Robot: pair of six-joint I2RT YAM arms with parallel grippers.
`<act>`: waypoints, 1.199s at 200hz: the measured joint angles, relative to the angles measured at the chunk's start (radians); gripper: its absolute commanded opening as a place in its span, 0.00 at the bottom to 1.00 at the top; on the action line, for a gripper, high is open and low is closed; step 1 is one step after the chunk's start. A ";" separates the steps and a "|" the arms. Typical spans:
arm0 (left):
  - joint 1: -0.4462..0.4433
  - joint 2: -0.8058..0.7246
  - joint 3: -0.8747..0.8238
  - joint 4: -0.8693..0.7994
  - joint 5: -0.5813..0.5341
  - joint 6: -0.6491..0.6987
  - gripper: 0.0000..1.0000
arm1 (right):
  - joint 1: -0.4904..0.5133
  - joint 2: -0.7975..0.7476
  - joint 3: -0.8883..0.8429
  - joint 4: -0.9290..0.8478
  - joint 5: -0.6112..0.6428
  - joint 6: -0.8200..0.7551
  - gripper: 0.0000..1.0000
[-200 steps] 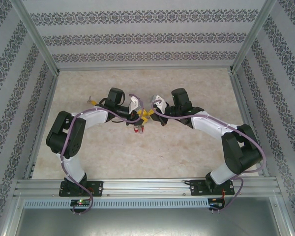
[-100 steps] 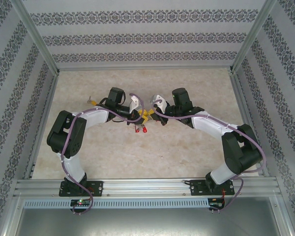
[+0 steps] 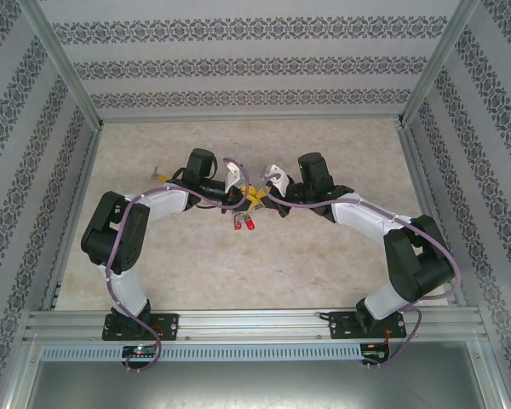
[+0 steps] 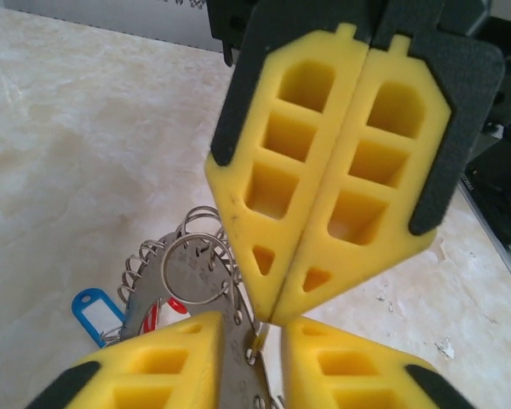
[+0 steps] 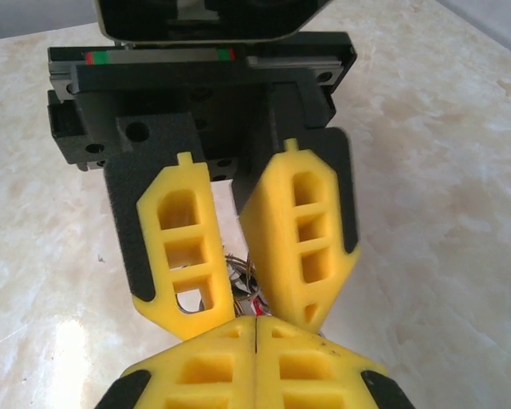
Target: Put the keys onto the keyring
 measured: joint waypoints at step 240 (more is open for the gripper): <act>-0.017 -0.064 0.000 0.015 -0.074 -0.002 0.00 | -0.014 -0.154 -0.102 -0.039 0.116 -0.119 0.39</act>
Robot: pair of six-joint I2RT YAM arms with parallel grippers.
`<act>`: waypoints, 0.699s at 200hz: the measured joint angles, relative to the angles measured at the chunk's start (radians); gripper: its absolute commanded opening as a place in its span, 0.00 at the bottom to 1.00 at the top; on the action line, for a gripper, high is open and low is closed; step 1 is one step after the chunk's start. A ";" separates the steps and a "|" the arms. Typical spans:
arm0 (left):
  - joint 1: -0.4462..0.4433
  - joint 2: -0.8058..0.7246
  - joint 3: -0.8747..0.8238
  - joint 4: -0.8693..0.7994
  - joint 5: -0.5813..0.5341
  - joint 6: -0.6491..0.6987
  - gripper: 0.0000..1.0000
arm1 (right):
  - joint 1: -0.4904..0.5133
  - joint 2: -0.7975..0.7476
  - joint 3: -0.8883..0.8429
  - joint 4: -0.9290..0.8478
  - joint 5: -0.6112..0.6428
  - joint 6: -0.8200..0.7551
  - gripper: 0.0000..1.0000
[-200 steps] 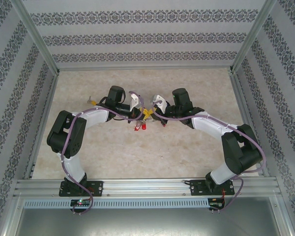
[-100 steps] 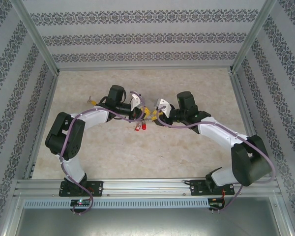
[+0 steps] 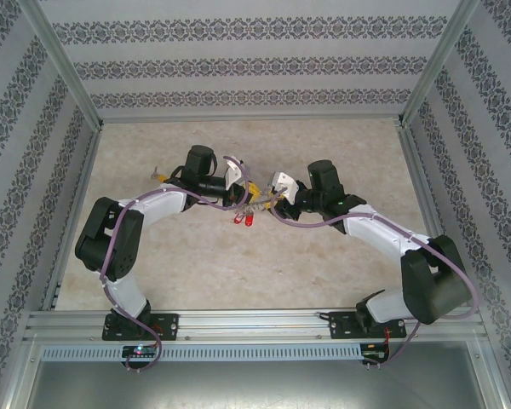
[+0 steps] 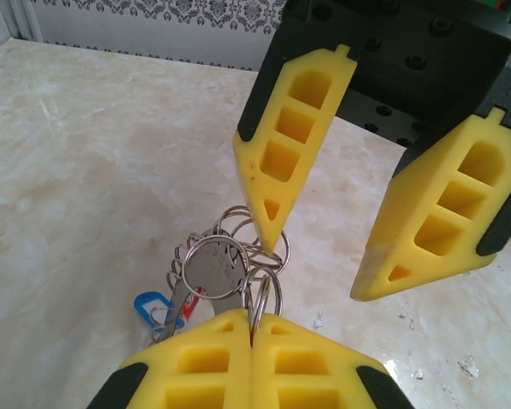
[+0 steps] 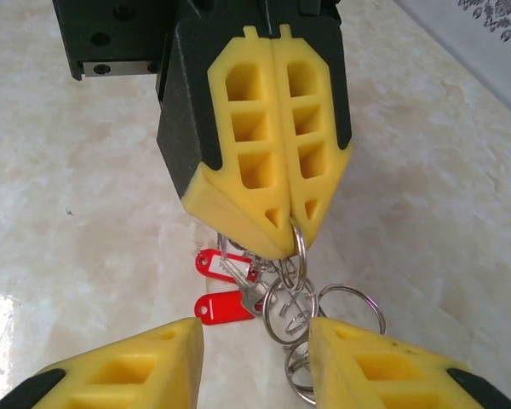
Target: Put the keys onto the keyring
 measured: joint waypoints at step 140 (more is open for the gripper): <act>-0.002 0.000 0.000 0.012 0.017 -0.066 0.00 | 0.049 0.076 0.051 0.056 0.062 -0.052 0.23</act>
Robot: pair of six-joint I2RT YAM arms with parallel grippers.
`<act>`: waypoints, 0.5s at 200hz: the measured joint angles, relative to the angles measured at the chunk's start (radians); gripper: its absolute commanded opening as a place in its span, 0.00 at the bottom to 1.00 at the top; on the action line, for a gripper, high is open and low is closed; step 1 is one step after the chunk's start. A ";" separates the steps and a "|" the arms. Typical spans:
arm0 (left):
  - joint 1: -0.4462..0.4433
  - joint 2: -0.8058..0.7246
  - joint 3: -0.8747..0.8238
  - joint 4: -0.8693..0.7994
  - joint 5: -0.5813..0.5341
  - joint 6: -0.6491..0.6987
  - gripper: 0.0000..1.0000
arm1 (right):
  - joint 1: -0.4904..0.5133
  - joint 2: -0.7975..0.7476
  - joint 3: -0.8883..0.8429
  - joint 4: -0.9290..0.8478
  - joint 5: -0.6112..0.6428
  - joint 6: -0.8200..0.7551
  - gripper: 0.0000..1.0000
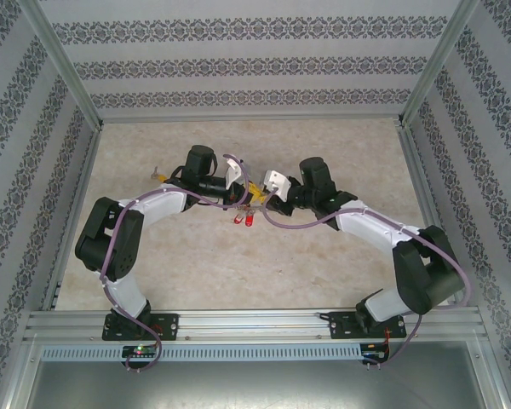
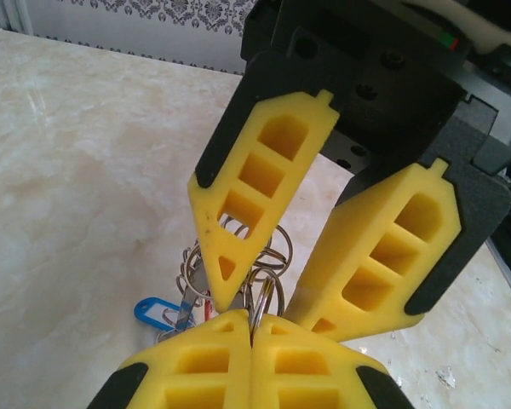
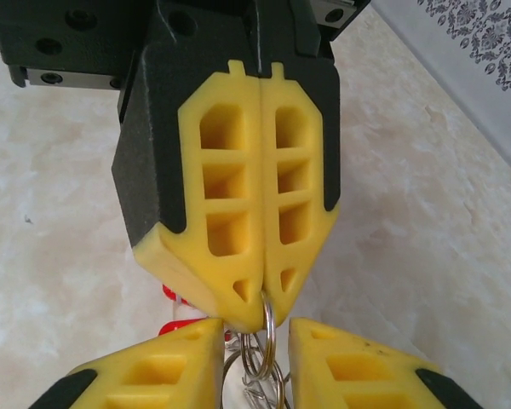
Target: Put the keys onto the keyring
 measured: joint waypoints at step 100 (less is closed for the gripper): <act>0.011 -0.053 0.006 -0.154 -0.001 0.069 0.32 | 0.004 -0.027 -0.021 -0.022 -0.006 -0.050 0.00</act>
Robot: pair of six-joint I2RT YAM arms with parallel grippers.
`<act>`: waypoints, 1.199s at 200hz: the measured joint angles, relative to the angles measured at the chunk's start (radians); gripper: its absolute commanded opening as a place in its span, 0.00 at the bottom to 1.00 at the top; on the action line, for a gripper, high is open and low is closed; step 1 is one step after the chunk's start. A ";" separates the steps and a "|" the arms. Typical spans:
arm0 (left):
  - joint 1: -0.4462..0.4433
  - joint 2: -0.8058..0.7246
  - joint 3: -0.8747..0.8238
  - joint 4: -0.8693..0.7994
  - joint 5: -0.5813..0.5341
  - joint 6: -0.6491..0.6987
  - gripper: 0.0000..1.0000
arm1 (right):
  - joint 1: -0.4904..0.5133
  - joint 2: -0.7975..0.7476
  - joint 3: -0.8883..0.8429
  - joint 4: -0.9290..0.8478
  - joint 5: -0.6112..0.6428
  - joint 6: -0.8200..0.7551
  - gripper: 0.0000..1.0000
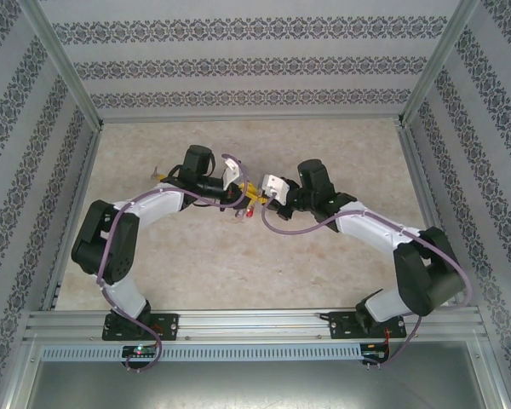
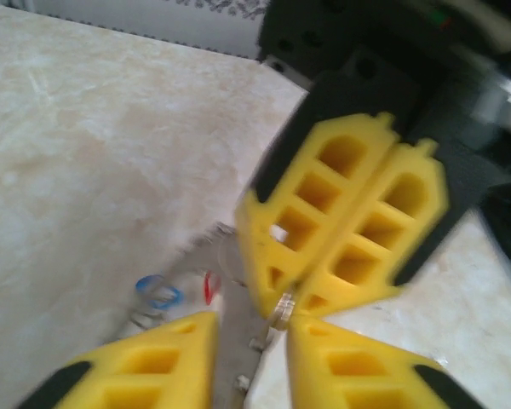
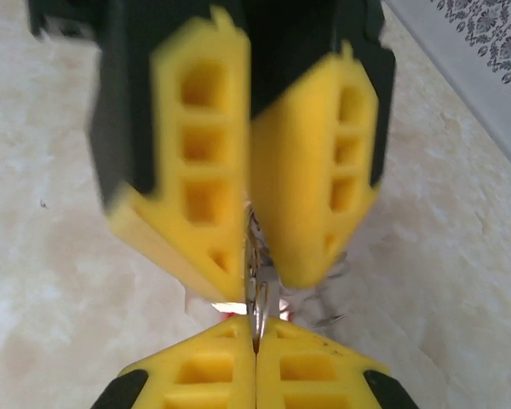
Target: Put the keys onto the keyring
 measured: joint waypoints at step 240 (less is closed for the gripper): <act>-0.009 -0.115 0.095 -0.288 -0.113 0.213 0.39 | 0.016 -0.145 0.046 -0.113 0.016 -0.160 0.00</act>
